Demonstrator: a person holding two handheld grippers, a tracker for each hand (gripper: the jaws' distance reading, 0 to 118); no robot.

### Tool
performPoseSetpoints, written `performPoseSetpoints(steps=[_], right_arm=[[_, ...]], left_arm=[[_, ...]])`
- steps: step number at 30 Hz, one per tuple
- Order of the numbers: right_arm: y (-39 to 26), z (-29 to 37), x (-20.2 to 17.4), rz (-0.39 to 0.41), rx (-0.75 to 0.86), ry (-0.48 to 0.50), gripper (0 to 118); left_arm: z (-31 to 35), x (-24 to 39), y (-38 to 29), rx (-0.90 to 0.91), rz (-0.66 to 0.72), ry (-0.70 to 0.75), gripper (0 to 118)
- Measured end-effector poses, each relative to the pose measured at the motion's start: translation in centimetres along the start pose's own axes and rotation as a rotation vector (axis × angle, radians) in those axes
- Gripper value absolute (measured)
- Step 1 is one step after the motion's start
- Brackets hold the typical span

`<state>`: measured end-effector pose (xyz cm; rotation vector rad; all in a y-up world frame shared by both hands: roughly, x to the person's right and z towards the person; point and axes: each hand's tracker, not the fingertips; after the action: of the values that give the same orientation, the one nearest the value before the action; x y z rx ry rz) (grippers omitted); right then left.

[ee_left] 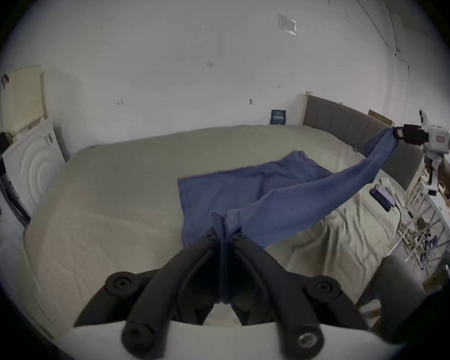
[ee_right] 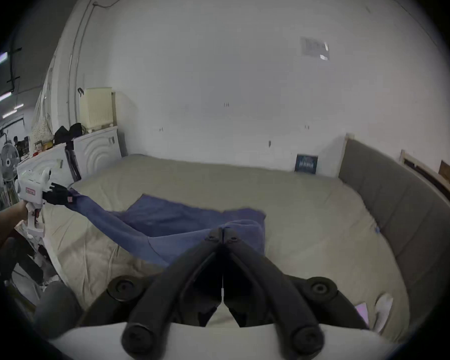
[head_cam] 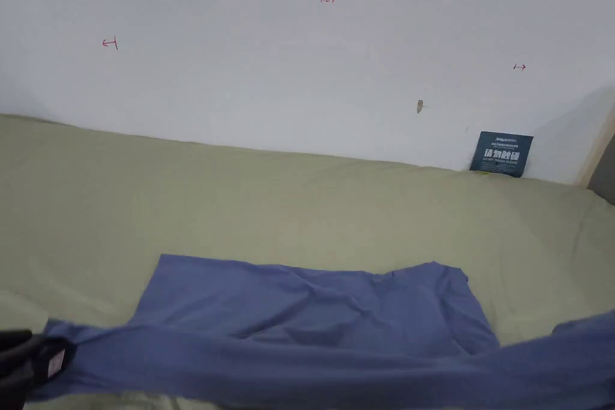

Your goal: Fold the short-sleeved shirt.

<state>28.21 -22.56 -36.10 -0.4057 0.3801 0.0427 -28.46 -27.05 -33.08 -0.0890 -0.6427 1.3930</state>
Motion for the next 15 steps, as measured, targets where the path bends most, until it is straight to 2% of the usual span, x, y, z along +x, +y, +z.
performPoseSetpoints(steps=[4, 12, 14, 15], right_arm=[[-4.9, 1.1, -0.3, -0.118, -0.082, -0.011, 0], [-11.9, 2.1, -1.4, -0.204, -0.244, -0.009, 0], [-13.9, 2.1, -0.2, -0.233, -0.268, 0.005, 0], [-14.4, 2.0, -0.1, -0.261, -0.289, 0.019, 3]], left_arm=[[2.5, -1.6, -1.2, -0.082, 0.098, -0.046, 4], [6.5, -3.8, -3.2, -0.162, 0.163, -0.068, 10], [7.4, -4.5, -3.3, -0.176, 0.182, -0.061, 22], [7.9, -4.8, -3.4, -0.184, 0.210, -0.052, 37]])
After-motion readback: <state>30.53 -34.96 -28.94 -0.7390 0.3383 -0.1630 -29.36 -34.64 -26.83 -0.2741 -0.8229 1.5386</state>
